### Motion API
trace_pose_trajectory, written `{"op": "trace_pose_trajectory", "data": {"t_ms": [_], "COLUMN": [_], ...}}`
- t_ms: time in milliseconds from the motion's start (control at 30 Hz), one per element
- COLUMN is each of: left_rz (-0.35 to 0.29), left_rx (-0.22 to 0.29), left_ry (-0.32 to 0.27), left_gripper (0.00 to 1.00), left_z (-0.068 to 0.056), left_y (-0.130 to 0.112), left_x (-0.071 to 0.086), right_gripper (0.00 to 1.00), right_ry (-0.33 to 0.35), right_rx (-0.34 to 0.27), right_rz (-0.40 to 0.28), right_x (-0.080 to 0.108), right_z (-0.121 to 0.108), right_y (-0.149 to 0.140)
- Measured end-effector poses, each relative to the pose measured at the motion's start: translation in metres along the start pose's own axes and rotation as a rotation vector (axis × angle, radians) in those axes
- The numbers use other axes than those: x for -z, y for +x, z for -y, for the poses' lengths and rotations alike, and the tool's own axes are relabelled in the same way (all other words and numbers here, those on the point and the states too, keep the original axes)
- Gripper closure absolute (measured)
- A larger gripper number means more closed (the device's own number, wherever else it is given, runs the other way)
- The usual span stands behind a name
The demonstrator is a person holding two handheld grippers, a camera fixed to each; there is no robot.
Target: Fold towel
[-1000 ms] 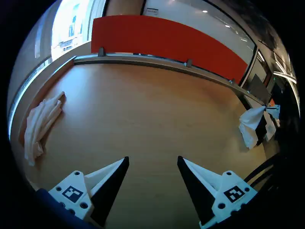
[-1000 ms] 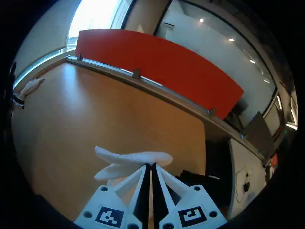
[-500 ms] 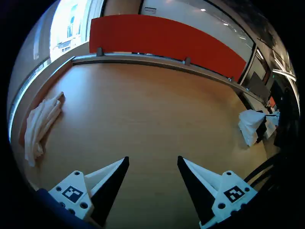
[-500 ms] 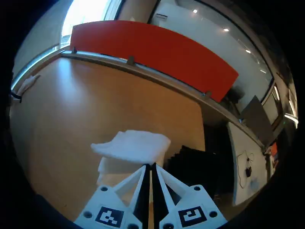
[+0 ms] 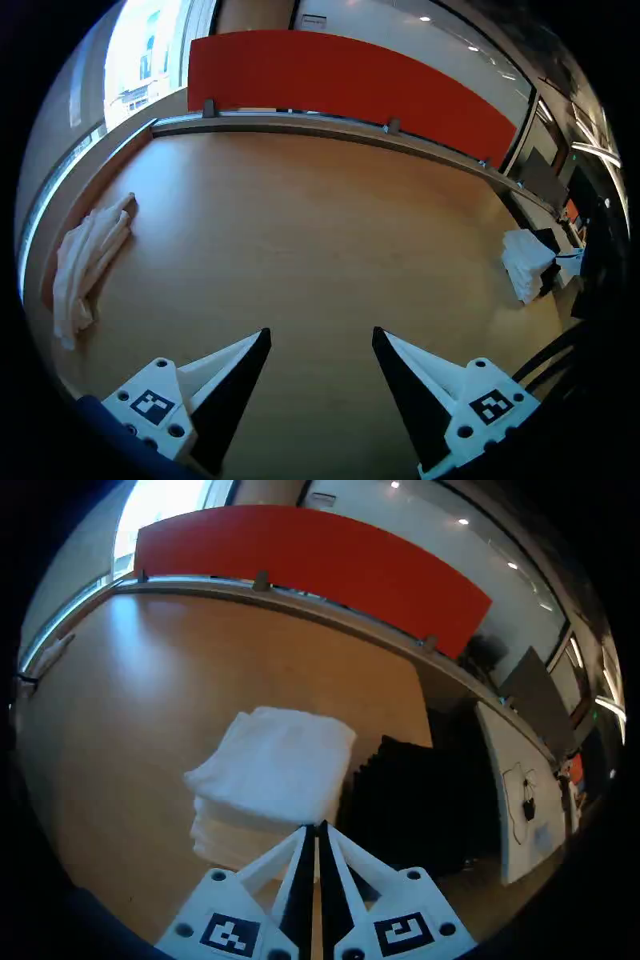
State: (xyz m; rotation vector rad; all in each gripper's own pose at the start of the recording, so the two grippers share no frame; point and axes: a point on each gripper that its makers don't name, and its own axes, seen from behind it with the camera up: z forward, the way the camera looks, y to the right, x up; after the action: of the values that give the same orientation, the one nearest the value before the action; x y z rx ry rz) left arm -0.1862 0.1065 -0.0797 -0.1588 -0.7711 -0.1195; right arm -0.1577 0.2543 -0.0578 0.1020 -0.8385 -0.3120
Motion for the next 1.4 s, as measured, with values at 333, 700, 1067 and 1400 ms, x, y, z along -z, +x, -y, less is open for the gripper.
{"op": "trace_pose_trajectory", "data": {"t_ms": [333, 700, 1067, 1400], "left_rz": [0.005, 0.006, 0.008, 0.009], "left_rx": [-0.005, -0.013, -0.017, -0.014], "left_ry": [0.011, 0.017, 0.025, 0.03], "left_gripper": [0.06, 0.06, 0.06, 0.06], "left_z": [0.003, 0.003, 0.004, 0.005], "left_y": [-0.002, -0.002, -0.002, -0.003], "left_x": [0.002, 0.003, 0.004, 0.003], "right_gripper": [0.97, 0.97, 0.97, 0.97], "right_ry": [-0.007, -0.009, -0.018, -0.017], "right_rx": [-0.051, -0.089, -0.121, -0.126], "right_rz": [0.052, 0.093, 0.143, 0.168], "right_x": [-0.019, -0.038, -0.054, -0.057], "right_z": [0.003, 0.002, 0.0, -0.001], "right_y": [-0.032, -0.051, -0.068, -0.074]}}
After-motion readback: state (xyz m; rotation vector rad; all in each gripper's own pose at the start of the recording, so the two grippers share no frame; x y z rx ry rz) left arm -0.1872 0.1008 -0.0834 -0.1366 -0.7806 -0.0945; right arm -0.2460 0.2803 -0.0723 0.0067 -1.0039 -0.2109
